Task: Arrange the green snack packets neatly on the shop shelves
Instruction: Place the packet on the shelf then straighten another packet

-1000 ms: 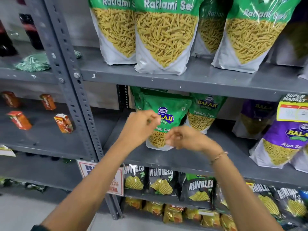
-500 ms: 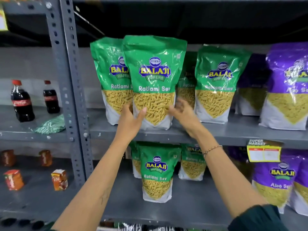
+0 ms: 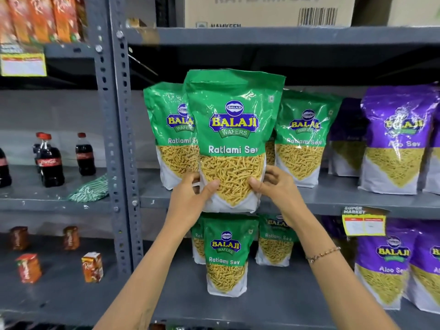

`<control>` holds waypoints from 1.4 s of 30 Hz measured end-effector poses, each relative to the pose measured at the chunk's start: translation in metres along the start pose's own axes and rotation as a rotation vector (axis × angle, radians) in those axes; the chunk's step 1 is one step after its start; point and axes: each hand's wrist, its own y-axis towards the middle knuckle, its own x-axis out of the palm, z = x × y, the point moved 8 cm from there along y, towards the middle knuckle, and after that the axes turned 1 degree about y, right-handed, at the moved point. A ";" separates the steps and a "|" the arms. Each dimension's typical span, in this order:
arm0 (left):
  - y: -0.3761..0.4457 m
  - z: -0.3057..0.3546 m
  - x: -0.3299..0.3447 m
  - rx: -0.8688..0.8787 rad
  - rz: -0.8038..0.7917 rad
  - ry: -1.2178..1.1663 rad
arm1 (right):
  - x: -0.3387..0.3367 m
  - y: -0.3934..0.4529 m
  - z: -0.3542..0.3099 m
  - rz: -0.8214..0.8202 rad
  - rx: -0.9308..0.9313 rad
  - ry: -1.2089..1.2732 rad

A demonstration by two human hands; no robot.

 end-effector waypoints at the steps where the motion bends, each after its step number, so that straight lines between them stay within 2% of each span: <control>1: -0.010 0.006 -0.003 0.017 -0.006 0.002 | -0.001 -0.013 -0.004 0.008 -0.001 0.009; 5: -0.059 0.012 -0.002 0.039 -0.059 -0.070 | -0.009 -0.072 -0.003 0.040 0.015 0.029; 10: -0.114 -0.031 0.035 -0.039 -0.183 -0.033 | -0.033 -0.134 0.053 0.107 0.104 0.012; 16: -0.148 -0.097 0.113 -0.096 -0.399 0.198 | -0.060 -0.187 0.155 0.172 0.326 0.002; 20: -0.148 -0.141 0.186 -0.164 -0.599 0.245 | -0.095 -0.204 0.225 0.226 0.502 -0.053; 23: -0.137 -0.165 0.238 -0.214 -0.681 0.280 | -0.123 -0.200 0.265 0.263 0.571 -0.083; 28: -0.109 -0.203 0.300 -0.339 -0.709 0.245 | -0.159 -0.166 0.308 0.274 0.605 -0.145; 33: -0.080 -0.225 0.338 -0.412 -0.666 0.182 | -0.186 -0.136 0.342 0.282 0.654 -0.239; 39: -0.072 -0.243 0.356 -0.415 -0.636 0.171 | -0.198 -0.124 0.362 0.258 0.674 -0.319; 42: -0.073 -0.243 0.356 -0.425 -0.675 0.175 | -0.193 -0.124 0.359 0.233 0.693 -0.326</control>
